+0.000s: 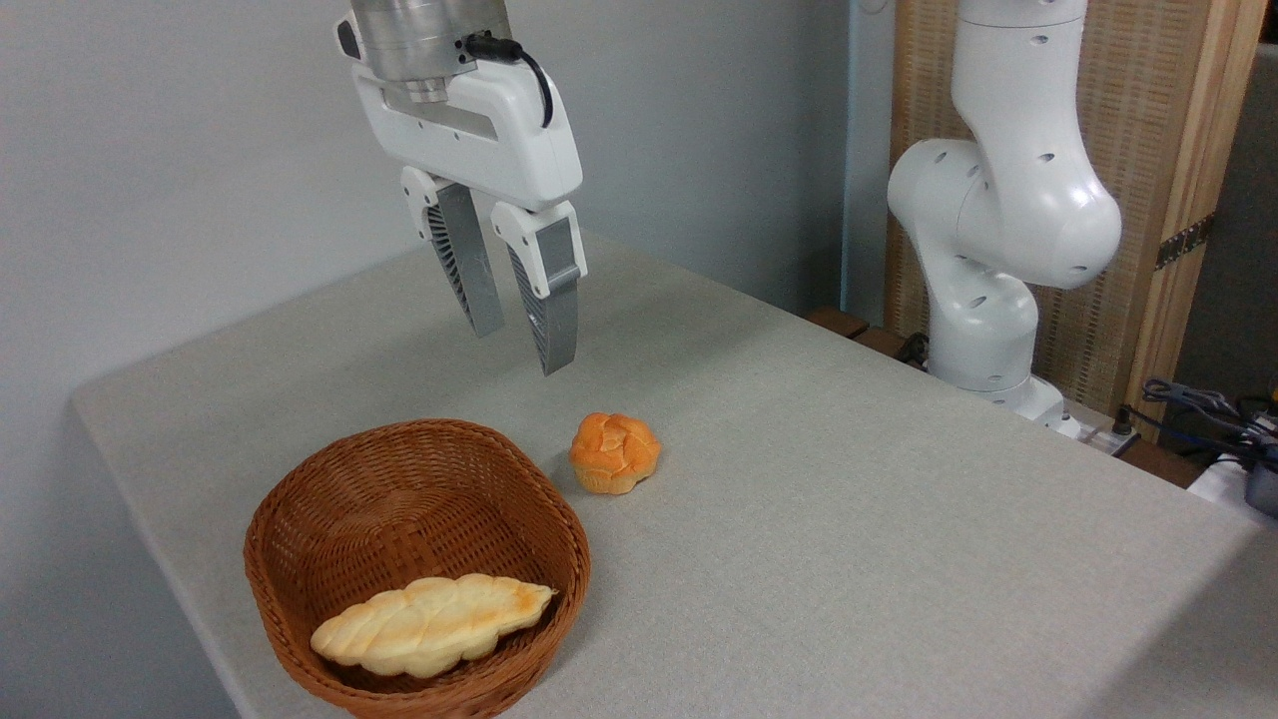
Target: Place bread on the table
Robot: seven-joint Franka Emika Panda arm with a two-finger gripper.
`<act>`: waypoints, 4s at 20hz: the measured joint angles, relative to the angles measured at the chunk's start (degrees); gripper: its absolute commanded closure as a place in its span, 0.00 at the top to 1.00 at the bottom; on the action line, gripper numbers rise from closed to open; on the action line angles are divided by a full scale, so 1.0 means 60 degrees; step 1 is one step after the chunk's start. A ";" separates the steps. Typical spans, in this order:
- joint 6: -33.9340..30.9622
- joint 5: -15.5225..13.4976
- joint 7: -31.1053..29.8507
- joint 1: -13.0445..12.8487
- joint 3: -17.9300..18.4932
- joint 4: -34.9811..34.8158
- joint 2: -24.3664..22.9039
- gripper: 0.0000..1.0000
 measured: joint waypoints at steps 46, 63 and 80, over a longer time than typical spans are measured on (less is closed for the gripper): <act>0.7818 -0.0656 0.0000 -0.0532 0.0027 -0.4107 0.0179 1.00; 0.8537 0.2318 0.2893 -0.0061 0.0146 -0.4117 0.1532 1.00; 0.8635 0.2399 0.2908 -0.0039 0.0146 -0.4100 0.1545 0.41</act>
